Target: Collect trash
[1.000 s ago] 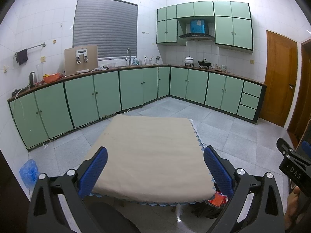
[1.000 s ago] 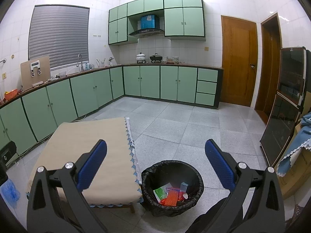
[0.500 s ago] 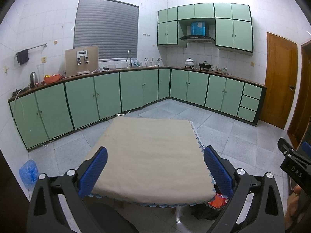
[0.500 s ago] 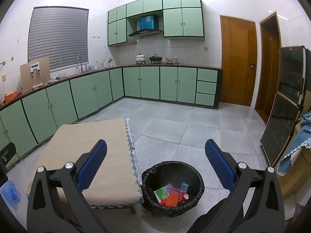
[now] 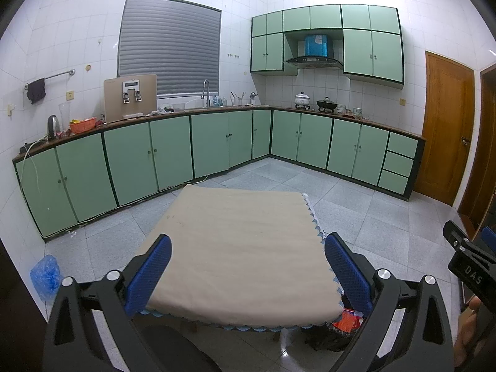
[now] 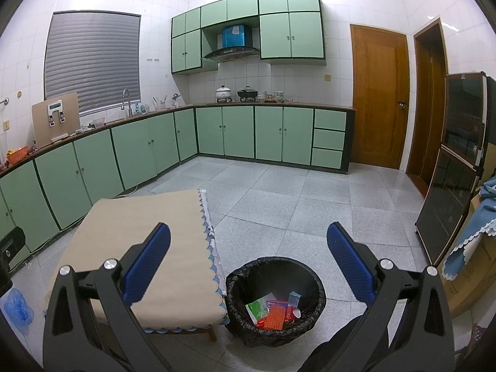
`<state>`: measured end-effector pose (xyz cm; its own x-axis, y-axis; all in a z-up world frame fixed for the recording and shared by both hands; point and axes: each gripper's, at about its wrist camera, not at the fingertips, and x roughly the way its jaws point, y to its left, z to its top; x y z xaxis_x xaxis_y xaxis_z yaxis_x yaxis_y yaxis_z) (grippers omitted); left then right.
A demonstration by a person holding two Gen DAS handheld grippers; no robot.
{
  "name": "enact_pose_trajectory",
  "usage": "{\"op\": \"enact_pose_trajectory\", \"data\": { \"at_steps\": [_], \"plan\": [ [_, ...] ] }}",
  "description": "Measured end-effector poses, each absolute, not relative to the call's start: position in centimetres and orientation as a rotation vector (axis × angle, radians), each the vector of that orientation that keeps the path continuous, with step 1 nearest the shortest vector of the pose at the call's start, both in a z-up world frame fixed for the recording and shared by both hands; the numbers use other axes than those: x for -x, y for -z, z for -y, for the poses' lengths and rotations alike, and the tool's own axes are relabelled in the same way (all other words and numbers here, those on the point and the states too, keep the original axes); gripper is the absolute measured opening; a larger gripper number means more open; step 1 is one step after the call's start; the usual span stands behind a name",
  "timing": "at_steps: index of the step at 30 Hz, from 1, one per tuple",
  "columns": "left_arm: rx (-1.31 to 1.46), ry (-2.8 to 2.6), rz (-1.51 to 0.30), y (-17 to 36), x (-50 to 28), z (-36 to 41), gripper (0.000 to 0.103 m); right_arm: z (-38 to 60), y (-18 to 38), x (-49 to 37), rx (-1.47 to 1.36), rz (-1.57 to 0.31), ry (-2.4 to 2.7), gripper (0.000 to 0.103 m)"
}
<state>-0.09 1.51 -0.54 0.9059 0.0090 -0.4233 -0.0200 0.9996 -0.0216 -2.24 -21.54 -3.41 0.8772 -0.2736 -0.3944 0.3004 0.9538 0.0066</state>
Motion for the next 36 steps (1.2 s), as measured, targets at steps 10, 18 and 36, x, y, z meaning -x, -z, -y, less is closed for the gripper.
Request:
{"op": "enact_pose_trajectory", "data": {
  "at_steps": [10, 18, 36],
  "plan": [
    [0.026, -0.013, -0.437, 0.53, 0.15, -1.49, 0.097, 21.6, 3.41, 2.25, -0.067, -0.4, 0.3, 0.098],
    [0.025, -0.012, -0.436, 0.47, 0.15, -1.51, 0.097, 21.52, 3.41, 2.26, -0.066, -0.402, 0.299, 0.098],
    [0.026, -0.009, -0.436, 0.35, 0.04, -1.6, 0.097, 21.48, 3.3, 2.15, -0.067, -0.404, 0.299, 0.098]
  ]
}}
